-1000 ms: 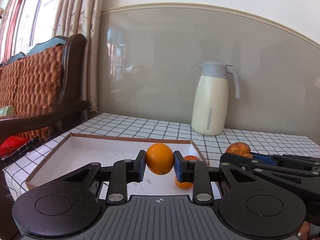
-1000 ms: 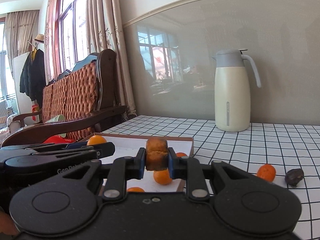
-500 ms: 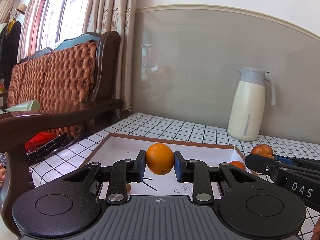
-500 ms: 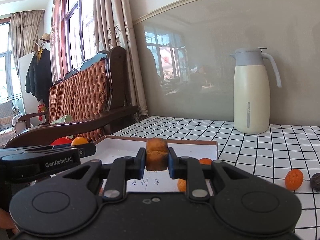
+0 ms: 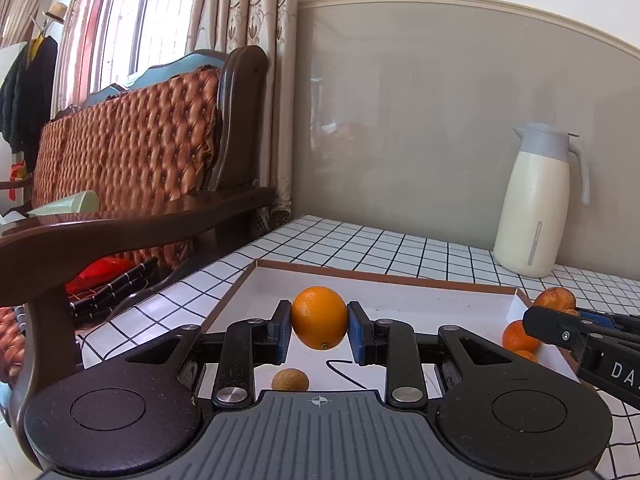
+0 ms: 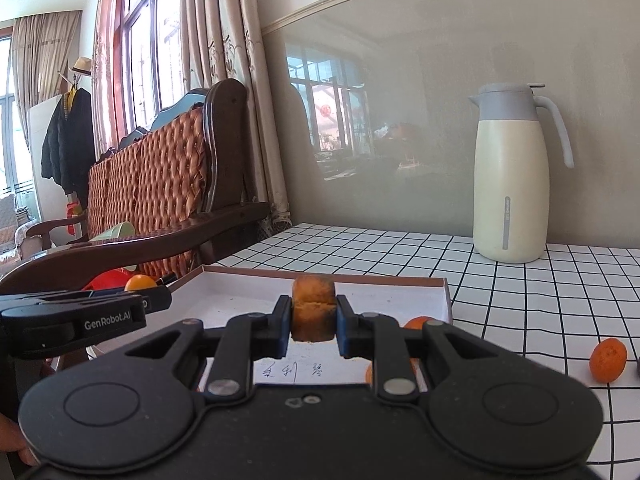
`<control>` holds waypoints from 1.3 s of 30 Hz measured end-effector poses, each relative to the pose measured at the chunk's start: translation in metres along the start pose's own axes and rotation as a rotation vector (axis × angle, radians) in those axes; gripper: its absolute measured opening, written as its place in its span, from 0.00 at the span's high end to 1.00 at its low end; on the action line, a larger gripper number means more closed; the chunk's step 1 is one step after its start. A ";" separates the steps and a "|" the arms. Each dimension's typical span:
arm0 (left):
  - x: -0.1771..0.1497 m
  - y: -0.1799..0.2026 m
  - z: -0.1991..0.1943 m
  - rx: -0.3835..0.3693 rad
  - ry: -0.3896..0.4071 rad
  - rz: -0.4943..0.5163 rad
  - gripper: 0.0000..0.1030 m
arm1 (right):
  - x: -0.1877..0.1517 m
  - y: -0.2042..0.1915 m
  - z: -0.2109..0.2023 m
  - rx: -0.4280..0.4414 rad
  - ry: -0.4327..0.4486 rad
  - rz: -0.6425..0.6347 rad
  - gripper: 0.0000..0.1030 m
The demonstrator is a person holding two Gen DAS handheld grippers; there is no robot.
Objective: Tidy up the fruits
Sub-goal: 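Open both tools to drop the orange and carrot piece into the box, then move both open tools back toward the remaining fruit on the table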
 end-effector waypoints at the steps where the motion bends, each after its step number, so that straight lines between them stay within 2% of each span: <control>1: 0.000 -0.001 0.003 0.003 -0.004 -0.002 0.71 | -0.001 0.000 0.003 -0.007 -0.004 -0.002 0.87; 5: -0.002 -0.006 0.014 0.014 -0.019 -0.007 0.71 | -0.005 0.001 0.012 -0.035 -0.018 -0.007 0.87; 7: -0.004 -0.008 0.019 0.025 -0.026 -0.005 0.71 | -0.006 0.003 0.015 -0.058 -0.015 -0.009 0.82; 8: -0.004 -0.009 0.021 0.032 -0.030 -0.006 0.71 | -0.006 0.004 0.015 -0.074 -0.010 -0.014 0.72; 9: -0.004 -0.010 0.023 0.038 -0.035 -0.010 0.71 | -0.006 0.005 0.015 -0.093 -0.003 -0.016 0.48; 10: -0.004 -0.011 0.025 0.041 -0.039 -0.019 0.70 | -0.005 0.007 0.013 -0.101 0.012 -0.009 0.35; 11: -0.002 -0.011 0.024 0.042 -0.037 -0.023 0.52 | -0.002 0.008 0.010 -0.102 0.038 -0.002 0.27; 12: 0.000 -0.011 0.023 0.049 -0.029 -0.024 0.30 | 0.001 0.009 0.006 -0.109 0.063 -0.003 0.27; 13: 0.002 -0.012 0.020 0.066 -0.012 -0.024 0.02 | 0.004 0.009 0.003 -0.109 0.080 -0.008 0.25; 15: 0.011 -0.010 0.013 0.085 0.050 0.006 0.00 | 0.011 0.010 -0.003 -0.114 0.120 -0.011 0.07; 19: 0.018 -0.006 0.008 0.093 0.075 0.053 0.00 | 0.021 0.013 -0.013 -0.108 0.167 -0.012 0.06; 39: 0.021 0.001 -0.016 0.097 0.097 0.073 0.00 | 0.023 0.021 -0.032 -0.070 0.162 -0.012 0.06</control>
Point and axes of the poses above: each gripper's, at about its wrist camera, not at the fingertips, and z roughly the way its jaws point, y to its right, x to its top, the point moved 8 cm from there along z, roughly the way its jaws point, and after that the axes turned 6 degrees about y, right-handed, at the moved point
